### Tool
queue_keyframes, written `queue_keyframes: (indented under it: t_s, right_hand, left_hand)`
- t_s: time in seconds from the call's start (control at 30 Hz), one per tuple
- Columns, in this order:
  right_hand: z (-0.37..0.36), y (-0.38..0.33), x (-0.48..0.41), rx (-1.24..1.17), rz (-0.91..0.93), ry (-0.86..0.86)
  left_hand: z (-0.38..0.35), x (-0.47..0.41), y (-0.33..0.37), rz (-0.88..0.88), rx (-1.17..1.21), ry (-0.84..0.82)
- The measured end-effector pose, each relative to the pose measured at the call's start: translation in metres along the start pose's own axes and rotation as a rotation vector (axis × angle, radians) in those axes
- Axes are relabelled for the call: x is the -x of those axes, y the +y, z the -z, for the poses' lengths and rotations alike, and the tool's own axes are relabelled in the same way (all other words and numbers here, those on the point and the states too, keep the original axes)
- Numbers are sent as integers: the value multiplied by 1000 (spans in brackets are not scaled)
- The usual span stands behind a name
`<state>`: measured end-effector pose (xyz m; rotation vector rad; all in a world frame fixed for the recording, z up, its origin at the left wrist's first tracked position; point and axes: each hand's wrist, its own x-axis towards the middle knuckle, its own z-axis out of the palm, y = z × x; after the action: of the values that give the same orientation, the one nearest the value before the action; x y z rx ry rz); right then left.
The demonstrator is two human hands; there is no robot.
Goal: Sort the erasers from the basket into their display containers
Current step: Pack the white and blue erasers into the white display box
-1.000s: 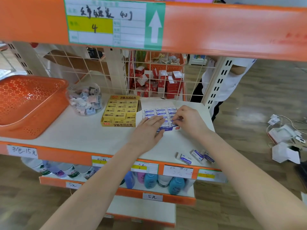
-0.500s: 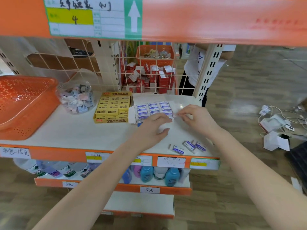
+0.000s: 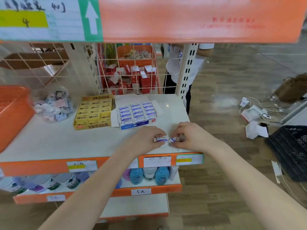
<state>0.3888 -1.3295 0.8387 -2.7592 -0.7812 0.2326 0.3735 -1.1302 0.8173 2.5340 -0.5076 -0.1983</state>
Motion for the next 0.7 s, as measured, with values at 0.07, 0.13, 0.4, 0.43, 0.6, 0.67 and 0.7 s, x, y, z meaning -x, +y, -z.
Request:
queue_keyframes:
  t_s: [0.07, 0.13, 0.4, 0.43, 0.6, 0.67, 0.7]
  right_hand:
    - [-2, -3, -4, 6, -13, 20]
    - [-1, -5, -8, 22, -10, 15]
    - [2, -25, -25, -163, 85, 105]
    - [2, -28, -28, -203, 111, 132]
    - [-4, -42, -43, -363, 167, 223]
    - [-4, -49, -49, -435, 150, 255]
    - [-3, -51, -52, -480, 123, 244]
  left_hand:
    - [0, 3, -2, -3, -16, 13]
    - [1, 8, -5, -2, -41, 29]
    - [9, 33, -22, 40, -24, 227]
    - [10, 36, -24, 54, -17, 266]
    - [20, 51, -35, 105, 4, 399]
    - [23, 58, -40, 124, 9, 419]
    - [25, 61, -43, 133, 6, 429]
